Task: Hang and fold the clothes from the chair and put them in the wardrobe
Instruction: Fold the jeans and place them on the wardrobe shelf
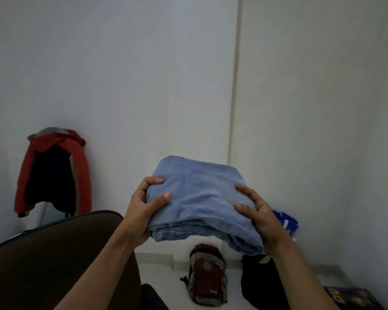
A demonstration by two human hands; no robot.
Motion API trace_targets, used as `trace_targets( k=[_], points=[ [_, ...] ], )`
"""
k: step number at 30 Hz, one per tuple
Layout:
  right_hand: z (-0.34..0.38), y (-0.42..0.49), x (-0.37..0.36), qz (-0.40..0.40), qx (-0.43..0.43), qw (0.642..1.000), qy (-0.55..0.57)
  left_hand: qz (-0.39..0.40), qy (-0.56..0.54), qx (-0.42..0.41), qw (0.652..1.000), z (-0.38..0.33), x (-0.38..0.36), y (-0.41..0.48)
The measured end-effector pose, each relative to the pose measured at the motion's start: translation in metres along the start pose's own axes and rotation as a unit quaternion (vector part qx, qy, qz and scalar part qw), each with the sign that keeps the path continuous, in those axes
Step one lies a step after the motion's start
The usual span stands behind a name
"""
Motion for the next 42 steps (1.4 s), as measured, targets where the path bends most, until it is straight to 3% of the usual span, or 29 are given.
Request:
trace_targets(
  k=[5,10,14,21,26,34,39,42],
  points=[
    [0.031,-0.068,0.033,-0.049,0.023,0.997,0.053,0.037,-0.021,-0.017,0.999,0.007,-0.054,-0.028],
    [0.059,-0.181,0.066,-0.088,0.038,0.989,0.115,0.126,-0.048,0.015,0.991,0.02,-0.136,-0.084],
    [0.073,-0.28,0.095,-0.172,0.041,0.981,0.075,0.172,0.003,0.066,0.983,0.04,-0.182,-0.137],
    [0.125,-0.464,0.101,-0.311,0.056,0.947,-0.05,0.278,-0.092,0.217,0.931,0.063,-0.267,-0.235],
    [0.155,-0.586,0.082,-0.401,0.09,0.907,-0.086,0.328,-0.043,0.201,0.922,0.054,-0.338,-0.313],
    [0.174,-0.772,-0.004,-0.524,0.102,0.836,-0.127,0.404,-0.089,0.226,0.882,0.035,-0.374,-0.464],
    [0.193,-0.887,-0.063,-0.597,0.114,0.785,-0.119,0.497,-0.111,0.276,0.815,0.015,-0.407,-0.569],
    [0.217,-0.949,-0.088,-0.629,0.138,0.758,-0.103,0.566,-0.107,0.234,0.783,-0.011,-0.445,-0.617]
  ],
)
Point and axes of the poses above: each hand's wrist, its own y-axis towards the middle knuckle, its own x-axis out of the back of the hand, z = x × y, the point moved 4 cm from there along y, towards the middle knuckle, and after that the axes turned 3 degrees about -y, right-handed, at the moved point
